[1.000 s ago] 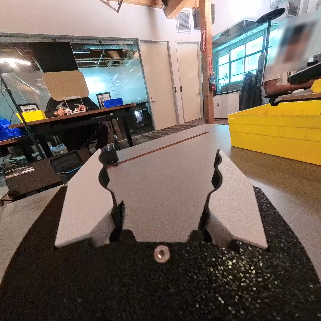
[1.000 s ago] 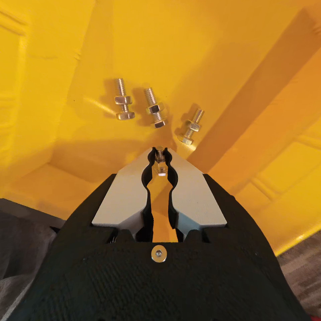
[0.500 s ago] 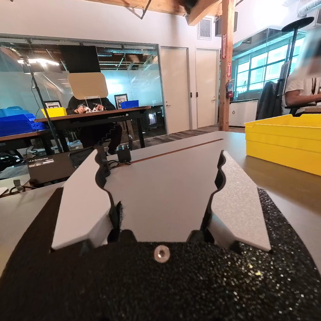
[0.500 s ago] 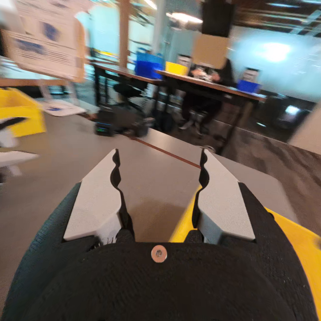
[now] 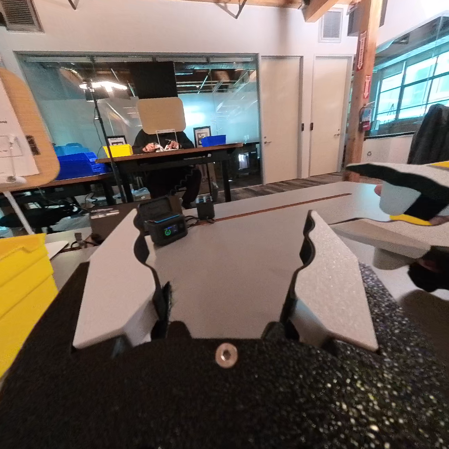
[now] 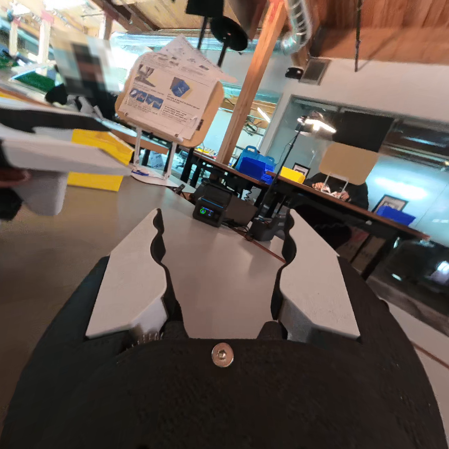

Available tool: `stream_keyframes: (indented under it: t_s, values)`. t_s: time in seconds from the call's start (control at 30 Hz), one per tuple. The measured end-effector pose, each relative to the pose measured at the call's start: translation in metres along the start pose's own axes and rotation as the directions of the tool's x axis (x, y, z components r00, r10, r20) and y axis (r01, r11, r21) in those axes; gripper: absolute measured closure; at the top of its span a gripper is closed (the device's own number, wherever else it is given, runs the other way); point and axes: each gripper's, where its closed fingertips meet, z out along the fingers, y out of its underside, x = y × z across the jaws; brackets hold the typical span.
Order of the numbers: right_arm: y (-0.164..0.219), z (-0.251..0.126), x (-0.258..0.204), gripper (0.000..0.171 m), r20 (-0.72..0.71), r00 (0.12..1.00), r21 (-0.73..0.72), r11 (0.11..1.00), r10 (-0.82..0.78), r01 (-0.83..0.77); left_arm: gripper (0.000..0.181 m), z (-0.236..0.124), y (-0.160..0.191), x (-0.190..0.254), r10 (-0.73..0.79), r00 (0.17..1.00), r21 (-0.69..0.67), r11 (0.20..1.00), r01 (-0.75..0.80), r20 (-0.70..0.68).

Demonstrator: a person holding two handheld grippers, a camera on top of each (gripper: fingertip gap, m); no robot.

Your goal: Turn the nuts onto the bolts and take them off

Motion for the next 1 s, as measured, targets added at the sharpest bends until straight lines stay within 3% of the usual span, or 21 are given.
stream_keyframes:
  t_s: [0.1,0.23,0.37,0.43,0.47,0.5,0.6,0.7,0.8,0.87,1.0]
  values:
    - [-0.003,-0.002,-0.007,0.078,0.034,0.999,0.018,1.0,-0.009,0.009,0.064,-0.016,-0.007,-0.034,0.089,0.985,-0.063,0.995,-0.081,0.146]
    - [-0.002,-0.002,-0.01,0.08,0.055,0.998,0.009,1.0,0.007,-0.007,0.076,-0.076,-0.027,-0.117,0.279,0.867,-0.225,0.954,-0.2,0.412]
    - [-0.002,-0.002,-0.009,0.083,0.062,0.997,0.008,0.999,0.04,-0.041,0.081,-0.137,-0.015,-0.196,0.318,0.785,-0.421,0.903,-0.08,0.532]
    - [-0.002,-0.003,-0.01,0.084,0.067,0.997,0.004,0.999,0.048,-0.048,0.093,-0.155,0.004,-0.214,0.269,0.812,-0.492,0.87,0.026,0.518]
    - [-0.002,-0.003,-0.01,0.084,0.067,0.997,0.004,0.999,0.048,-0.048,0.118,-0.159,0.011,-0.214,0.218,0.846,-0.502,0.862,0.067,0.487]
    - [-0.002,-0.003,-0.01,0.084,0.068,0.997,0.004,0.999,0.047,-0.048,0.126,-0.16,0.013,-0.211,0.15,0.874,-0.478,0.872,0.103,0.462]
    - [-0.002,-0.004,-0.01,0.084,0.067,0.996,-0.003,0.999,0.05,-0.05,0.129,-0.166,0.018,-0.209,0.068,0.892,-0.458,0.874,0.163,0.447]
    - [0.001,-0.004,-0.009,0.084,0.067,0.996,-0.012,0.998,0.064,-0.064,0.121,-0.166,0.035,-0.203,0.087,0.913,-0.552,0.817,0.164,0.4]
    - [0.001,-0.004,-0.009,0.085,0.068,0.995,-0.017,0.998,0.068,-0.067,0.137,-0.164,0.044,-0.197,0.138,0.927,-0.618,0.777,0.117,0.348]
    - [0.001,-0.003,-0.01,0.086,0.07,0.996,-0.02,0.998,0.061,-0.059,0.161,-0.167,0.052,-0.199,0.218,0.919,-0.676,0.733,0.069,0.329]
    - [0.003,-0.004,-0.012,0.088,0.074,0.996,-0.022,0.999,0.048,-0.047,0.167,-0.163,0.056,-0.191,0.298,0.916,-0.7,0.714,-0.026,0.27]
